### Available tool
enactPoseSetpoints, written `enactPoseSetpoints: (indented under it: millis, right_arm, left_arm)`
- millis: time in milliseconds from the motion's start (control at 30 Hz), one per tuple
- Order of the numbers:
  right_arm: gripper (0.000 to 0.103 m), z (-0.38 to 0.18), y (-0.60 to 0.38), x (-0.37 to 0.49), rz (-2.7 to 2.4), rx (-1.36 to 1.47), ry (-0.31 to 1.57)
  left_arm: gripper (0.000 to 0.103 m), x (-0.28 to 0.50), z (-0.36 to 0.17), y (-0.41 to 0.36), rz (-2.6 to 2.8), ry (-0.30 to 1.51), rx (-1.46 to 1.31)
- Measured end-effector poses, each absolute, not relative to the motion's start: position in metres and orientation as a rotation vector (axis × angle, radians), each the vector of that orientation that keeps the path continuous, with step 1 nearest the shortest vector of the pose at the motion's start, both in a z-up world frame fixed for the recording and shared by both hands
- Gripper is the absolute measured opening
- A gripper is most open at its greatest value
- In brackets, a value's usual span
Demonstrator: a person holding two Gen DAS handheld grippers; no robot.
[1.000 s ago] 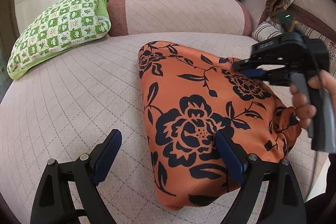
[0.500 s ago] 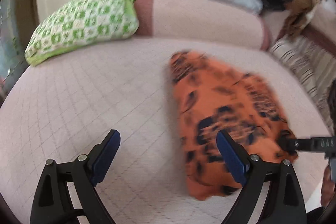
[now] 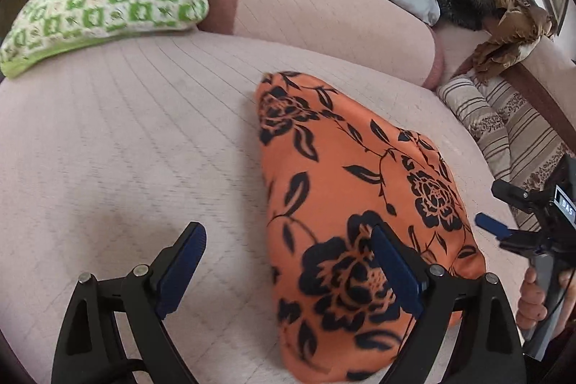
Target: Fold small clothes
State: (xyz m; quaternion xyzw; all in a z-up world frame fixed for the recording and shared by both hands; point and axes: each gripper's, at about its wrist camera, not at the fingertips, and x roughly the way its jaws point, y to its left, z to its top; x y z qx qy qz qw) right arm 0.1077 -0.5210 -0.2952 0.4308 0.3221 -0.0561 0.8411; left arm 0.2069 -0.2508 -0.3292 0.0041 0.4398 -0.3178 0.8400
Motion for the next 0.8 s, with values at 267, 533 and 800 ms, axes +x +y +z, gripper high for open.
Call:
enactPoseSetpoints:
  millis: [267, 533, 800]
  right_arm:
    - [0.087, -0.329, -0.537, 0.137, -0.02, 1.011, 0.754]
    - [0.087, -0.351, -0.531, 0.158, 0.053, 1.04, 0.81]
    - [0.085, -0.355, -0.527, 0.165, 0.093, 1.063, 0.776]
  left_arm:
    - [0.093, 0.207, -0.335, -0.281, -0.694, 0.942, 0.049]
    - [0.093, 0.207, -0.34, -0.301, -0.715, 0.963, 0.09]
    - [0.094, 0.211, -0.344, -0.308, -0.708, 0.983, 0.1]
